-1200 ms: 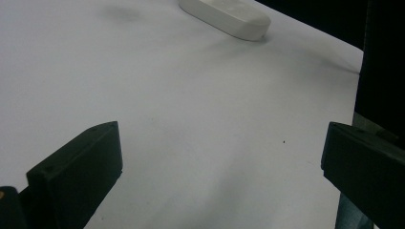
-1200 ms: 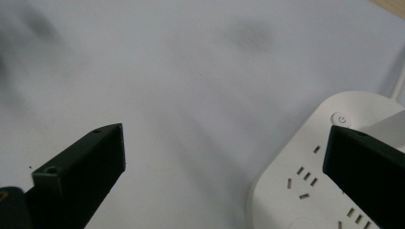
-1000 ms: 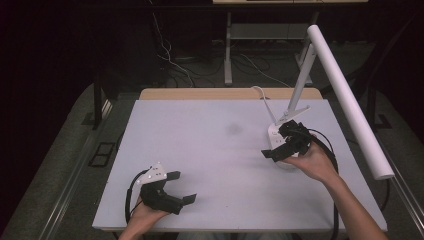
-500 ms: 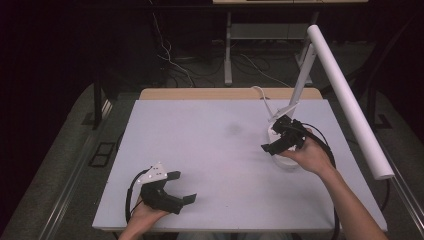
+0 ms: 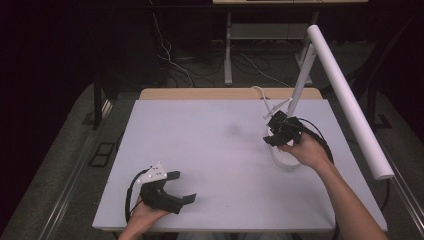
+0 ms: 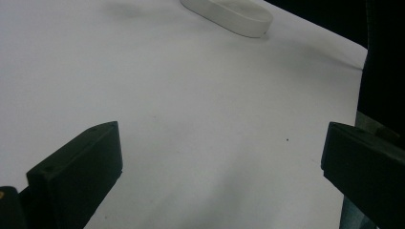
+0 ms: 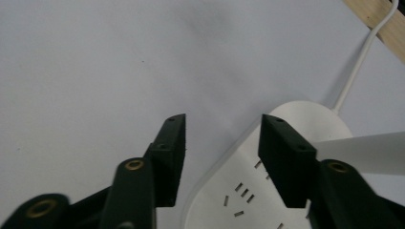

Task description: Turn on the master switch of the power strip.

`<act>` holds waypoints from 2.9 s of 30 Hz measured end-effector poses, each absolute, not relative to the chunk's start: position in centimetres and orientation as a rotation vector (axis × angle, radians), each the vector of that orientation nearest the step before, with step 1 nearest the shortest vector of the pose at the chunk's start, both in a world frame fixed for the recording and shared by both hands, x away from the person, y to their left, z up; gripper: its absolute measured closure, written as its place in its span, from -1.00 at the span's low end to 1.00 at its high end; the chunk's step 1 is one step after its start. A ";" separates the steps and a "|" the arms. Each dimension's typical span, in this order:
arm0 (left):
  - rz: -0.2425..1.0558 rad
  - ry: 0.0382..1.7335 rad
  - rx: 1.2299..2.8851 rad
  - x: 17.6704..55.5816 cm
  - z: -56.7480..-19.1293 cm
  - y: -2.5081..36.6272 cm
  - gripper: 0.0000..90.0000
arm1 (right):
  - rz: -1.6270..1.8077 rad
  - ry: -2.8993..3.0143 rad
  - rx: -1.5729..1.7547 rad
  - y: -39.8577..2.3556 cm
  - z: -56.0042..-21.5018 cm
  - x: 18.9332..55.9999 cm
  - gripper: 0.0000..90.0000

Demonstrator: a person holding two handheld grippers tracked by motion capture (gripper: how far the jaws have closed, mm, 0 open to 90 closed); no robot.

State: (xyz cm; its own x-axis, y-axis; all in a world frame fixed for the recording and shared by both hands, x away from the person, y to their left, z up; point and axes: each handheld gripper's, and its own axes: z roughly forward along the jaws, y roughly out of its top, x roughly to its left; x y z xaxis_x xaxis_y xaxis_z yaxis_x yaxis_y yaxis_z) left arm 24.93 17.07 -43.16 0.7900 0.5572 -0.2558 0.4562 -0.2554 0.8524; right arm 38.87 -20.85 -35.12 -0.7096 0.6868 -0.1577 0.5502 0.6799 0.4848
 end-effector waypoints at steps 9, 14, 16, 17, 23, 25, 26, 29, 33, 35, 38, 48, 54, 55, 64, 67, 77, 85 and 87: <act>0.115 0.766 1.901 24.9 -43.2 17.1 -1.00 | 0.494 2.559 0.979 -20.4 -35.3 40.0 0.78; 0.113 0.763 1.905 24.9 -43.2 17.1 -1.00 | 0.480 2.536 0.996 -20.4 -35.4 40.6 0.98; 0.113 0.763 1.906 24.9 -43.2 17.1 -1.00 | 0.469 2.526 1.002 -20.4 -35.5 40.8 0.98; 0.113 0.764 1.905 24.9 -43.2 17.1 -1.00 | 0.451 2.520 1.008 -20.4 -35.6 41.1 0.98; 0.114 0.766 1.904 24.9 -43.1 17.2 -1.00 | 0.419 2.492 1.020 -20.4 -36.1 41.7 0.98; 0.114 0.764 1.907 24.9 -43.2 17.2 -1.00 | 0.406 2.477 1.017 -20.1 -36.4 42.0 0.98; 0.113 0.764 1.907 24.9 -43.2 17.2 -1.00 | 0.405 2.474 1.018 -20.1 -36.5 42.1 0.98; 0.112 0.764 1.907 25.0 -43.2 17.2 -1.00 | 0.402 2.470 1.022 -20.0 -36.8 42.4 0.98; 0.113 0.764 1.905 24.9 -43.1 17.2 -1.00 | 0.377 2.461 1.036 -19.8 -37.3 42.9 0.98; 0.112 0.765 1.902 24.9 -43.2 17.2 -1.00 | 0.374 2.459 1.040 -19.9 -37.5 43.1 0.98; 0.108 0.766 1.907 25.0 -43.2 17.3 -1.00 | 0.364 2.457 1.062 -20.0 -37.9 43.5 0.98; 0.104 0.770 1.907 25.0 -43.2 17.3 -1.00 | 0.326 2.451 1.092 -20.1 -38.7 44.2 0.98; 0.106 0.767 1.908 25.0 -43.2 17.4 -1.00 | 0.307 2.453 1.125 -20.4 -39.0 44.6 0.98; 0.106 0.767 1.908 25.0 -43.2 17.4 -1.00 | 0.306 2.450 1.129 -20.4 -39.1 44.6 0.98; 0.107 0.767 1.910 25.0 -43.2 17.4 -1.00 | 0.303 2.447 1.147 -20.8 -39.2 45.0 0.98; 0.106 0.767 1.911 25.0 -43.2 17.4 -1.00 | 0.299 2.453 1.147 -20.7 -39.4 45.0 0.98; 0.107 0.766 1.913 25.0 -43.2 17.4 -1.00 | 0.275 2.457 1.161 -20.6 -39.8 45.1 0.98; 0.107 0.766 1.911 24.9 -43.2 17.3 -1.00 | 0.283 2.452 1.179 -20.6 -39.8 45.1 0.99; 0.108 0.765 1.912 24.9 -43.2 17.3 -1.00 | 0.283 2.448 1.185 -20.6 -39.8 45.1 0.99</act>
State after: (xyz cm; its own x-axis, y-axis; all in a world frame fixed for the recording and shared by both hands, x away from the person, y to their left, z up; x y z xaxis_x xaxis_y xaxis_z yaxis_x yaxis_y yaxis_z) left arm 24.94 17.33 -43.22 0.7935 0.5523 -0.2554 0.4598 -0.2694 0.8461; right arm 45.14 -20.65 -39.79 -0.5582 0.7852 -0.2682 0.7032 0.6192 0.3495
